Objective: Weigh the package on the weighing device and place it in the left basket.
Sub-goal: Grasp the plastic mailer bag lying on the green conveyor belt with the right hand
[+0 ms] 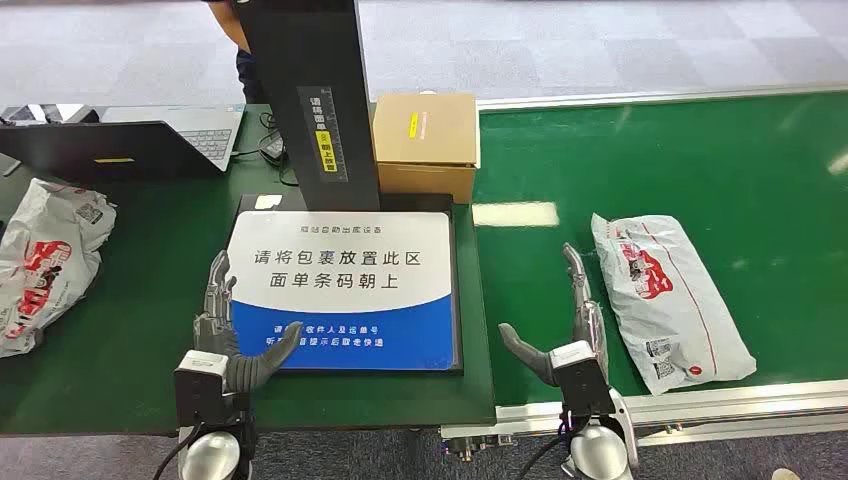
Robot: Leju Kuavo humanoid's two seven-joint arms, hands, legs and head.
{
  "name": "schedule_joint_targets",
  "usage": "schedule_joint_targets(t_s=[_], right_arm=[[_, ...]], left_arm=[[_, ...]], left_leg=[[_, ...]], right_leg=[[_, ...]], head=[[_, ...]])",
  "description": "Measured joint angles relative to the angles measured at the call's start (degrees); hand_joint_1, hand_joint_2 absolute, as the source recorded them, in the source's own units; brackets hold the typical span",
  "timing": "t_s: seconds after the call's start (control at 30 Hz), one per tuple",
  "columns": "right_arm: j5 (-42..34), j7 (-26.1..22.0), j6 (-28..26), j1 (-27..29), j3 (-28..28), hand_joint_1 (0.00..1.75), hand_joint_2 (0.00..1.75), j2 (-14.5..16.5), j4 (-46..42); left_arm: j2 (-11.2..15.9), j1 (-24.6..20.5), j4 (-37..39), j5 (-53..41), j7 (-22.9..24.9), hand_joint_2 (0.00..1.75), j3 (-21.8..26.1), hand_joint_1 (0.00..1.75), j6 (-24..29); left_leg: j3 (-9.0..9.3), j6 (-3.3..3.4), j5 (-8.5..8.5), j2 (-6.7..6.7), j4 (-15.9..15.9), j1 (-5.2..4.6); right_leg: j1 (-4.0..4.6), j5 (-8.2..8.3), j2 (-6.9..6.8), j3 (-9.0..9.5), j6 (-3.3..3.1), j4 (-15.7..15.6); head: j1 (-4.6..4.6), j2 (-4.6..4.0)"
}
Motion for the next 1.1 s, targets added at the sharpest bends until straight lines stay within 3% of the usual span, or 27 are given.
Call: schedule_joint_targets(t_s=[0.37, 0.6, 0.87, 1.1], right_arm=[[5.7, 3.1, -5.2, 2.8, -3.3, 0.00, 1.75, -0.4, -4.4], [24.4, 13.2, -12.7, 3.1, -7.1, 0.00, 1.75, -0.4, -5.5], [43.9, 24.8, -12.4, 2.2, -12.0, 0.00, 1.75, 0.6, -5.5], [53.6, 31.4, -11.2, 2.0, -14.6, 0.00, 1.75, 1.7, -5.4]], left_arm=[[0.0, 0.2, -0.1, 0.0, 0.0, 1.75, 0.1, 0.00, -0.3], [0.0, 1.4, -1.8, -0.3, 1.0, 1.75, 0.1, 0.00, 0.0], [-0.4, 3.0, -4.0, -1.4, 2.3, 1.75, 0.4, 0.00, -1.5], [-1.0, 2.5, -4.1, -2.4, 2.8, 1.75, 0.7, 0.00, -2.4]], left_leg=[[0.00, 0.02, -0.05, 0.00, 0.0, 0.00], [0.01, 0.03, -0.06, 0.00, 0.0, 0.00], [0.00, 0.04, -0.07, 0.00, 0.0, 0.00], [0.01, 0.04, -0.07, -0.01, 0.0, 0.00]], right_leg=[[0.00, -0.03, 0.00, 0.00, -0.01, 0.0], [0.00, -0.03, 0.00, 0.02, -0.01, 0.0], [0.00, -0.05, 0.00, 0.02, 0.00, 0.0], [0.00, -0.05, 0.00, 0.02, 0.00, 0.0]], head=[[0.00, 0.00], [-0.01, 0.00], [-0.01, 0.00], [0.00, 0.00]])
